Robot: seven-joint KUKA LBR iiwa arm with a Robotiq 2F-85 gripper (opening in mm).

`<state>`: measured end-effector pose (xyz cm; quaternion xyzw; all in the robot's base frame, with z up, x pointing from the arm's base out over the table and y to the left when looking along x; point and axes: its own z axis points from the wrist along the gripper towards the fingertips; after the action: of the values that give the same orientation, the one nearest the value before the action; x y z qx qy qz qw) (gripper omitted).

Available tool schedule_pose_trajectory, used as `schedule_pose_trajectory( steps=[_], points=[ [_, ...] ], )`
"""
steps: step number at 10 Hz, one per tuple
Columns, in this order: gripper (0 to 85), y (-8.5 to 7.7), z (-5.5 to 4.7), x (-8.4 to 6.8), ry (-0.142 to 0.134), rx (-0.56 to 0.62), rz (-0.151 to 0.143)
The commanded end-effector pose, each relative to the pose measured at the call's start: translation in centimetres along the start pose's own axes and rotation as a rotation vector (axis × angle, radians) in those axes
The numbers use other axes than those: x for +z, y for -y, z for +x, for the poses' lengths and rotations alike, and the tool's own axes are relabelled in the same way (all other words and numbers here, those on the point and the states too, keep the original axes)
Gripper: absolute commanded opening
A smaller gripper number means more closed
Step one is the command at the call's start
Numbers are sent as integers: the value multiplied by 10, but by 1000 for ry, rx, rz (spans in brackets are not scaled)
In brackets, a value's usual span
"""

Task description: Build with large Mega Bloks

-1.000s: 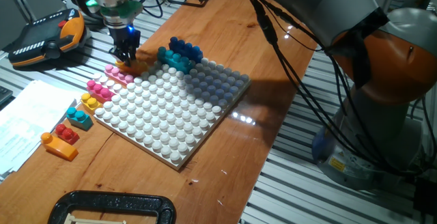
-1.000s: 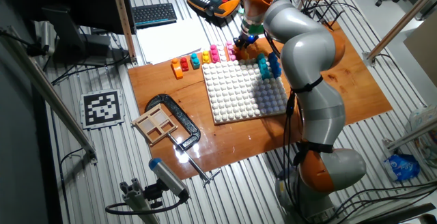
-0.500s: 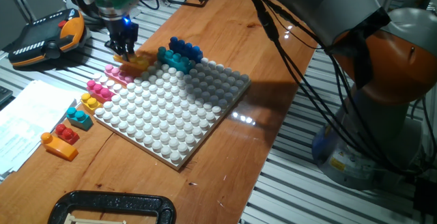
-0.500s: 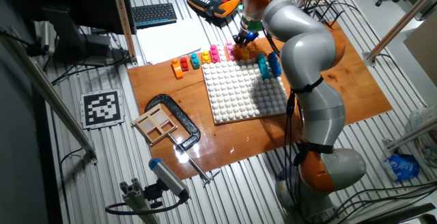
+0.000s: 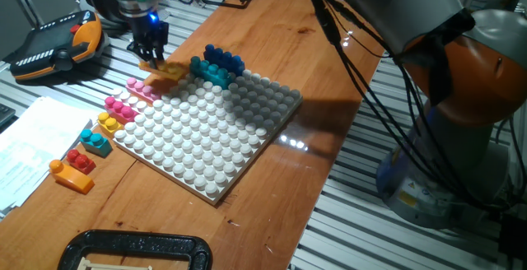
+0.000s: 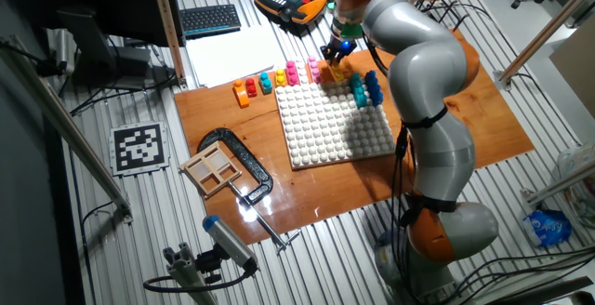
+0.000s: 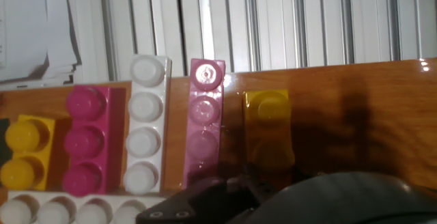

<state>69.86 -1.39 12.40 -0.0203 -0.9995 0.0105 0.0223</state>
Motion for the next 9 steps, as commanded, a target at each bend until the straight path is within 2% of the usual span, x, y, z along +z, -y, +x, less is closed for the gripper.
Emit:
schedule_pose_trajectory(
  steps=[1, 5, 7, 8, 9],
  points=[
    [0, 0, 7, -2, 1, 15, 0],
    [0, -8, 39, -6, 18, 52, 6],
    [0, -9, 43, -4, 42, 61, 8],
    [0, -9, 43, -4, 37, 70, 5],
    [0, -9, 43, -4, 24, 86, -18]
  ],
)
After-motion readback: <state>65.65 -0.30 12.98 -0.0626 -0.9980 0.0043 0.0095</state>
